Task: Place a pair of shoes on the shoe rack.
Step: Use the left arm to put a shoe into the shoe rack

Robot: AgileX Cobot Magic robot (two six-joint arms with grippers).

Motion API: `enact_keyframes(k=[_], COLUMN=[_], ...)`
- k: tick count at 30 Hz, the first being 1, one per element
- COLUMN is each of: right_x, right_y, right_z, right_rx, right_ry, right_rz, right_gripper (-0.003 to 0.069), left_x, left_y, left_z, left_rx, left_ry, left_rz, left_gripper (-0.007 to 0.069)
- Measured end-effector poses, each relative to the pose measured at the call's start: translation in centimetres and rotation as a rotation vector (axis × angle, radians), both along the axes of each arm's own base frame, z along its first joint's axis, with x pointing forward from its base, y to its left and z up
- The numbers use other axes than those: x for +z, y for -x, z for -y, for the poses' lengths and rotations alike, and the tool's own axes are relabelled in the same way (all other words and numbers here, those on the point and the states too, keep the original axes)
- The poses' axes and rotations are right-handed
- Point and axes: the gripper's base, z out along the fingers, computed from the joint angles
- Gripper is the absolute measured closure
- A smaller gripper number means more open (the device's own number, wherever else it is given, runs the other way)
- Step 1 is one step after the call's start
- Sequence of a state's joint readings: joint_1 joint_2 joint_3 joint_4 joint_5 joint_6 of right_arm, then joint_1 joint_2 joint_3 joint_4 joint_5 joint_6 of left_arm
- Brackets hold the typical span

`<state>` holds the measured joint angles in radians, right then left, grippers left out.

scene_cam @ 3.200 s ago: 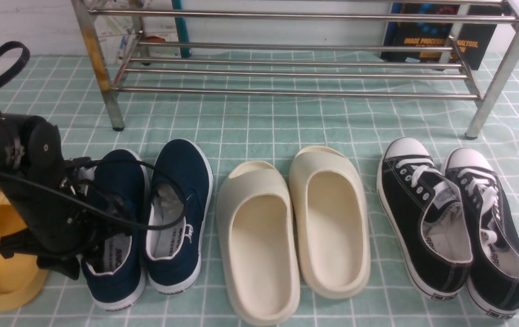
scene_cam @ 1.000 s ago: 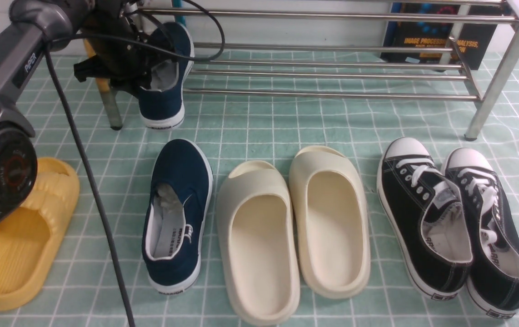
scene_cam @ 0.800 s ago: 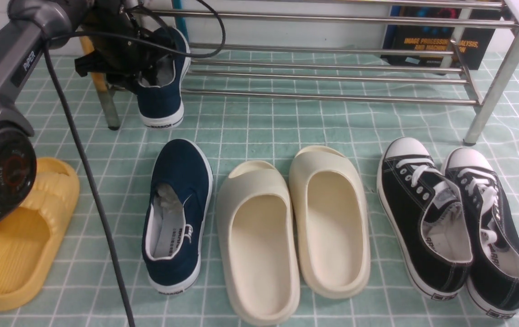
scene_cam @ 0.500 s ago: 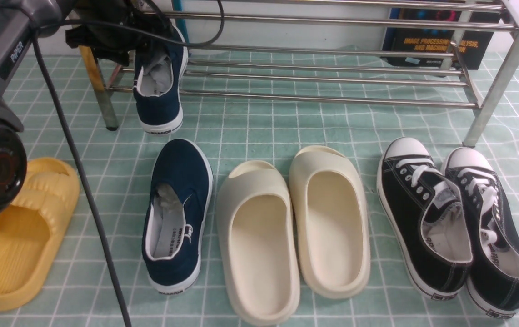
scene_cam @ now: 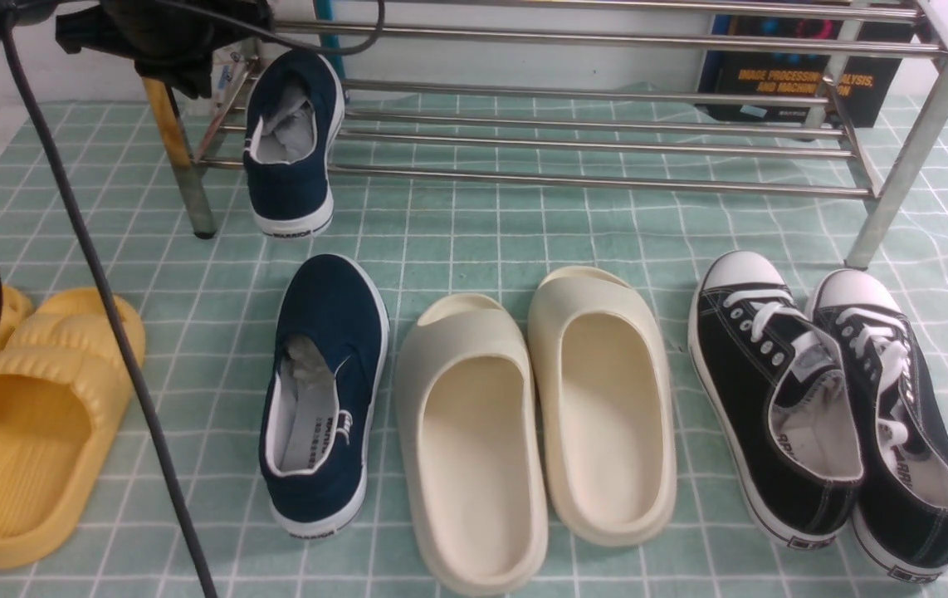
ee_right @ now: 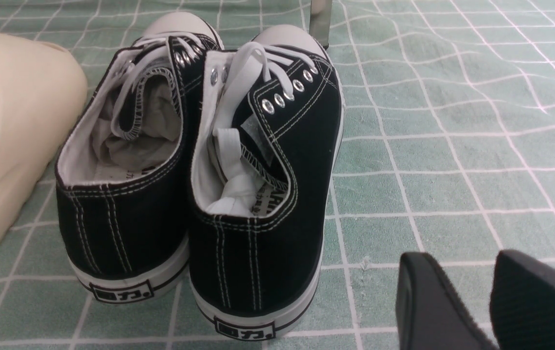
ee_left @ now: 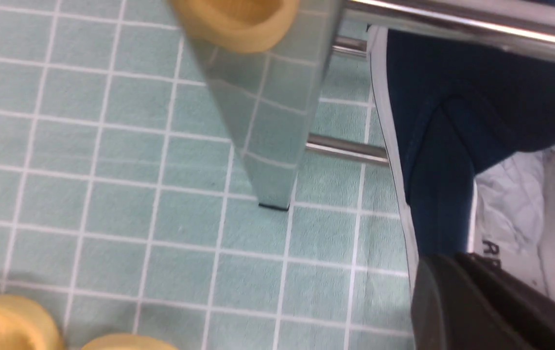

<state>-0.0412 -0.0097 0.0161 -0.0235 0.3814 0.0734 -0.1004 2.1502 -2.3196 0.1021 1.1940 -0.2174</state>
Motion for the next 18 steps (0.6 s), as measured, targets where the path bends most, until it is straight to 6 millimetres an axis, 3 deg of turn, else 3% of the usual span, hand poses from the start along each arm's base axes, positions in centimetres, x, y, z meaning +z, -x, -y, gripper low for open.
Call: enact_keyframes(k=[8, 11, 15, 17, 18], right_x=[0.0, 0.0, 0.0, 0.0, 0.0], right_y=[0.0, 0.0, 0.0, 0.0, 0.0], right_z=[0.0, 0.0, 0.0, 0.0, 0.0], right_rx=[0.000, 0.000, 0.000, 0.000, 0.000], right_ry=[0.000, 0.000, 0.000, 0.000, 0.000], right_rz=[0.000, 0.000, 0.000, 0.000, 0.000], right_gripper=[0.0419, 0.0419, 0.0419, 0.0419, 0.0419], left_x=[3.5, 3.6, 2.0, -1.1, -1.4], left_y=[2.6, 3.5, 5.4, 6.7, 6.8], left_z=[-0.2, -0.1, 1.1, 3.1, 3.3], left_rx=[-0.029, -0.043, -0.091, -0.173, -0.180], left_ry=[-0.013, 0.006, 0.023, 0.021, 0.025], left_rz=[0.017, -0.004, -0.099, -0.217, -0.226], left_gripper=[0.0637, 0.0637, 0.0637, 0.0637, 0.0637])
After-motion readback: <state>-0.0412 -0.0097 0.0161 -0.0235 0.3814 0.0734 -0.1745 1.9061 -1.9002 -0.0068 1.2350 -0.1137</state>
